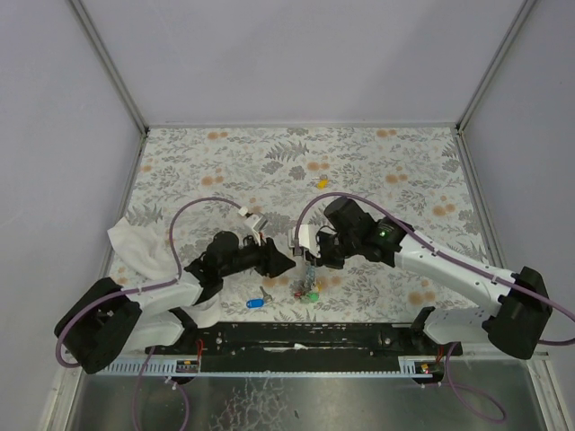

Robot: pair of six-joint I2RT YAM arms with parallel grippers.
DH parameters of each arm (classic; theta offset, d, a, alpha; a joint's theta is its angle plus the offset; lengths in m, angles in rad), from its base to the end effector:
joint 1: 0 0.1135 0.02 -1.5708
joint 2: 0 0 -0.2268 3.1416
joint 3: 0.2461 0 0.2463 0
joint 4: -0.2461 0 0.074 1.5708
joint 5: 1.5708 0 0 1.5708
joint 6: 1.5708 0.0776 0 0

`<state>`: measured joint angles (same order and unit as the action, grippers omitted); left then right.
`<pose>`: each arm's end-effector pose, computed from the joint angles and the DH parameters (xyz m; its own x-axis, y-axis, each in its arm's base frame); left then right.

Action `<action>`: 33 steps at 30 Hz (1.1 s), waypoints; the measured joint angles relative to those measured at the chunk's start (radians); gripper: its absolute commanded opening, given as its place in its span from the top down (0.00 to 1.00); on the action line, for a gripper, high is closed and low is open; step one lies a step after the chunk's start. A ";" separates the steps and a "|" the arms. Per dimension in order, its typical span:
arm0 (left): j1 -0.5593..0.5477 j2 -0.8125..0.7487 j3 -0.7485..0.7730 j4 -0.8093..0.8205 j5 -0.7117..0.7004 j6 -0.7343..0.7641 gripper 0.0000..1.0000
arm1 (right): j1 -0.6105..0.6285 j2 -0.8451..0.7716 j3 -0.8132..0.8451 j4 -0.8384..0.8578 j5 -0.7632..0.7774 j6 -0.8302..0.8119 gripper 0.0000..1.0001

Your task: Put the keys on the keyring

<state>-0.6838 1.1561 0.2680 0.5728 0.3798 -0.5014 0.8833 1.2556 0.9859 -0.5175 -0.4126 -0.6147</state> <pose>0.1871 -0.1896 0.1283 -0.6241 -0.0672 -0.7784 0.6386 0.5302 -0.5578 0.1653 0.2503 0.2205 0.1446 -0.6564 -0.7404 -0.9844 -0.0195 -0.1750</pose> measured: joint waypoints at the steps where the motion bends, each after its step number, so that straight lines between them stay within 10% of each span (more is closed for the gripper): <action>1: -0.005 0.017 -0.001 0.029 0.013 -0.003 0.49 | 0.000 0.005 0.000 0.003 -0.004 -0.003 1.00; 33: -0.028 0.139 0.070 0.266 0.404 0.355 0.76 | 0.000 0.049 0.002 0.008 -0.045 -0.007 1.00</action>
<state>-0.7120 1.2949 0.3382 0.8383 0.7837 -0.1463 0.8837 1.3048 0.9878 -0.5091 -0.4580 -0.6220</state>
